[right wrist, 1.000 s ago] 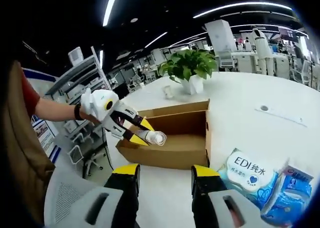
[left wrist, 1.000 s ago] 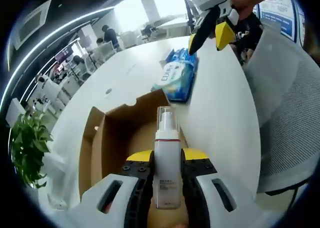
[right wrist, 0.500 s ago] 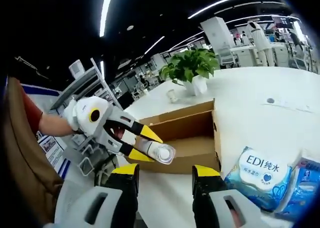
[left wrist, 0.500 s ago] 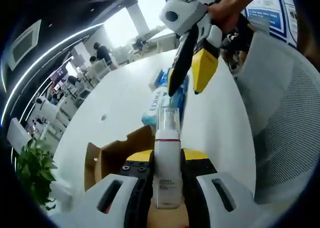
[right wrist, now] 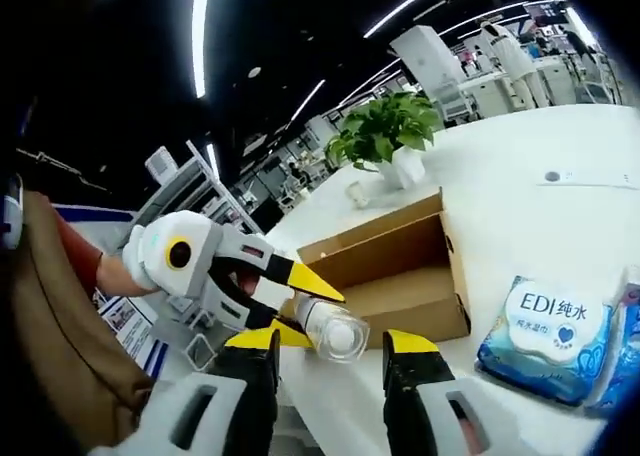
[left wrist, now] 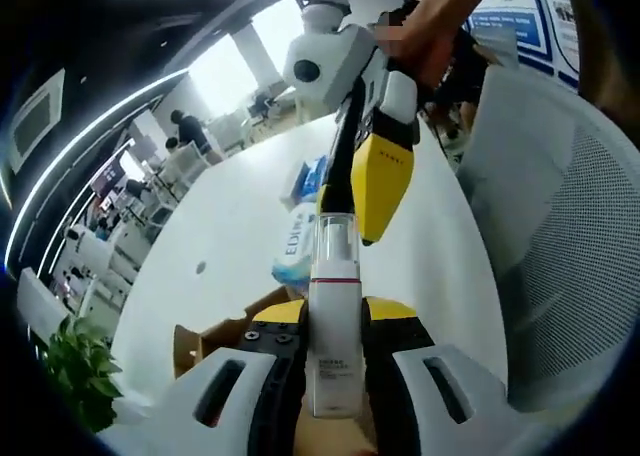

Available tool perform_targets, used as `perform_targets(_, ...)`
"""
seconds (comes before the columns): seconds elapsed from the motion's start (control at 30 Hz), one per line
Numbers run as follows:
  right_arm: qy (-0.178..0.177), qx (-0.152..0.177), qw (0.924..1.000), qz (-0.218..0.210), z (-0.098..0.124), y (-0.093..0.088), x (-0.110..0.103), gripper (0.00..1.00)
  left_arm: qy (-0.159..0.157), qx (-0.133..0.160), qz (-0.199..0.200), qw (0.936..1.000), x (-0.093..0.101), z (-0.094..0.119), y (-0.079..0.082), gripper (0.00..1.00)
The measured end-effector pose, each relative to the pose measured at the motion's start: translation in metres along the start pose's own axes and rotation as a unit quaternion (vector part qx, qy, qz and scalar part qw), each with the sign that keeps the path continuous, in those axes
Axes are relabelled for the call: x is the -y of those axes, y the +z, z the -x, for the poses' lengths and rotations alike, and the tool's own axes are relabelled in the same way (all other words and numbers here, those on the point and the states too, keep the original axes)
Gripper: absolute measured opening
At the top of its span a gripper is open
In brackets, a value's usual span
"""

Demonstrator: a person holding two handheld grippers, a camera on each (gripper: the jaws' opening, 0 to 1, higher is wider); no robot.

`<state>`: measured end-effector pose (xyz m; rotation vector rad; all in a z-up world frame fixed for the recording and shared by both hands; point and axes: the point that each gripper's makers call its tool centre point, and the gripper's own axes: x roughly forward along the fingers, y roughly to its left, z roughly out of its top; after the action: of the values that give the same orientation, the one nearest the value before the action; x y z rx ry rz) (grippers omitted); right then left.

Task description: Operate the shoe box by opening the lid, removing the specified soft item, and placing it in the target area until the item is outside and the box remains undamaged.

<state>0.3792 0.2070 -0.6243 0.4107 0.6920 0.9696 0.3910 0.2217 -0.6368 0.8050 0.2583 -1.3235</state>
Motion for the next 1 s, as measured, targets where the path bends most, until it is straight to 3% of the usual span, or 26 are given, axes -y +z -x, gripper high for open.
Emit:
perform_targets(0.3, 0.013, -0.012, 0.9997, -0.016, -0.003, -0.011, -0.011, 0.28, -0.008, 0.005, -0.03, 0.9995, 0.009, 0.0, 0.007, 0.2)
perform_targets(0.43, 0.019, -0.004, 0.9995, -0.027, -0.004, -0.007, -0.014, 0.24, -0.011, 0.006, -0.039, 0.9991, 0.01, 0.0, 0.008, 0.2)
perform_targets(0.73, 0.025, -0.001, 0.9989, -0.039, -0.003, -0.006, -0.016, 0.2, -0.009, 0.012, -0.053, 0.9985, 0.01, -0.001, 0.018, 0.2)
perform_targets(1.0, 0.015, 0.008, 0.998, -0.061, -0.002, -0.008, -0.014, 0.18, -0.015, 0.006, -0.06, 0.9981, 0.012, -0.006, 0.016, 0.2)
